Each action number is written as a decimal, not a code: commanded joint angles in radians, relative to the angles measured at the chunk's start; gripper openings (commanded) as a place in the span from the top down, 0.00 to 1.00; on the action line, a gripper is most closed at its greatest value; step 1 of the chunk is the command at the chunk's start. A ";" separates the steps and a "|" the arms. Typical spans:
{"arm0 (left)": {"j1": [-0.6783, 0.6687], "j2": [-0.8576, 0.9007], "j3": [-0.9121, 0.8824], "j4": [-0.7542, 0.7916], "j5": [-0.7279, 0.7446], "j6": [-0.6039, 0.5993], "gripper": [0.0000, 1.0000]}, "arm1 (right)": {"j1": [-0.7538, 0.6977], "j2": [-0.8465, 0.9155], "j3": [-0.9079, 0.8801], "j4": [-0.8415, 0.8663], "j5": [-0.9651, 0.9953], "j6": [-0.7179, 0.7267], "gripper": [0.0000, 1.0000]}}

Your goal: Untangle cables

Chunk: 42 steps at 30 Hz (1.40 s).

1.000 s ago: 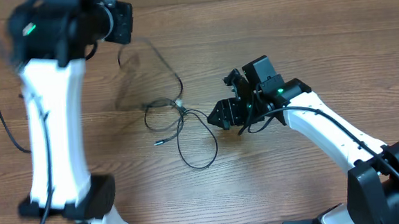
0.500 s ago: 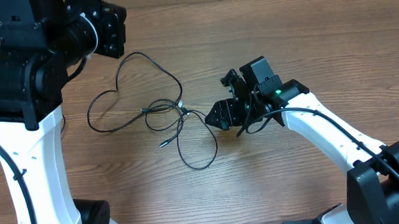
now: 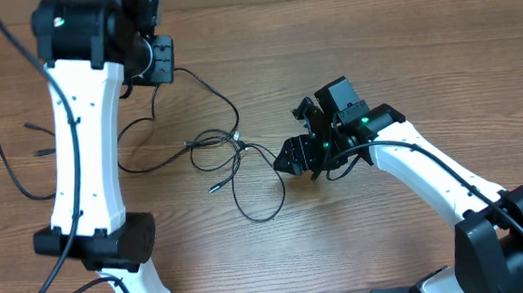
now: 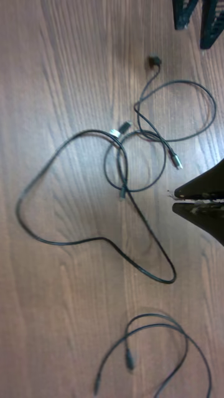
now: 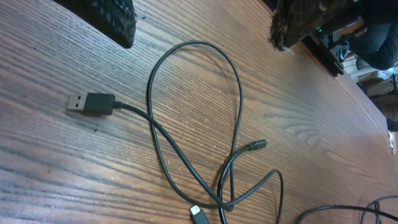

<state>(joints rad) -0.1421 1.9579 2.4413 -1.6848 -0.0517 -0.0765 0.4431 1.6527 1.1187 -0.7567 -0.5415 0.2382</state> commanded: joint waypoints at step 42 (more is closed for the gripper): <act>0.436 -0.130 -0.933 0.589 0.314 0.335 0.59 | 0.002 -0.001 0.000 -0.061 0.010 -0.004 0.32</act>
<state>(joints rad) 0.2897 1.7893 1.5131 -1.0981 0.1730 0.1978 0.4431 1.6527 1.1187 -0.8227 -0.5346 0.2382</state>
